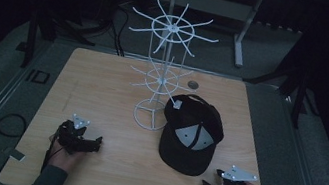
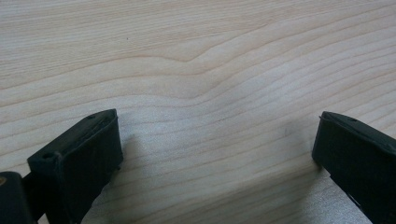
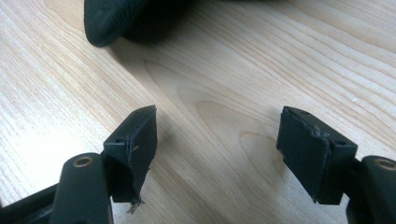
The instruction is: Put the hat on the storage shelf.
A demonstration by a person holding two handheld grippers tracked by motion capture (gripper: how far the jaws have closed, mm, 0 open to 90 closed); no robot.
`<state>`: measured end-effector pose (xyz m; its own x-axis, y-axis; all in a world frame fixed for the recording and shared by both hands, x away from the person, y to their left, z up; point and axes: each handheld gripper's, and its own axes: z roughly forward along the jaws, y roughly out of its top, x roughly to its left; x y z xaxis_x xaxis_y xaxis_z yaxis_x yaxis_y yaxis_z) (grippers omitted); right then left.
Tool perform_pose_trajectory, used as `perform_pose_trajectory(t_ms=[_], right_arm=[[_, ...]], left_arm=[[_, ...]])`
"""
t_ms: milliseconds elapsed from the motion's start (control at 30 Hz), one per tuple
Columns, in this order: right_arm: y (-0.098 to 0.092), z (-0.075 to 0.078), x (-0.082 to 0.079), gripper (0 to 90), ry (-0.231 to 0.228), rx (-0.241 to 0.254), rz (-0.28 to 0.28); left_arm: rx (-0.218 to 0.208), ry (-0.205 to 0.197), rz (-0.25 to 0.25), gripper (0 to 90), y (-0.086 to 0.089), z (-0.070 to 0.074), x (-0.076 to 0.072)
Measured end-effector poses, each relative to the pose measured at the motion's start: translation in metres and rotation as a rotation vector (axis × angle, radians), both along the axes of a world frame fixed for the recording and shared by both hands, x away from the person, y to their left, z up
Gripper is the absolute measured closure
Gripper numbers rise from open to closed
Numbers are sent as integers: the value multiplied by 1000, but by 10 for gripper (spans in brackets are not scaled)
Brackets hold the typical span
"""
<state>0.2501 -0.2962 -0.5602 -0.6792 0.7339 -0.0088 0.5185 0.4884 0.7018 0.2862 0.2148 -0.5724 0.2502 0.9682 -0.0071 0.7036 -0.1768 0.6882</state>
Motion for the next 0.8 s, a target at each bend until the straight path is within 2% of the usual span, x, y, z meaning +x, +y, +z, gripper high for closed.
perform_pose_trajectory(t_ms=[167,633,800], right_arm=[[3,1,1,284,10,-10,-7],[11,5,1,307,35,-40,37],[15,7,0,306,31,-49,55]], left_arm=[[-1,0,-1,15,0,0,0],[0,0,0,15,0,0,0],[-1,0,0,15,0,0,0]])
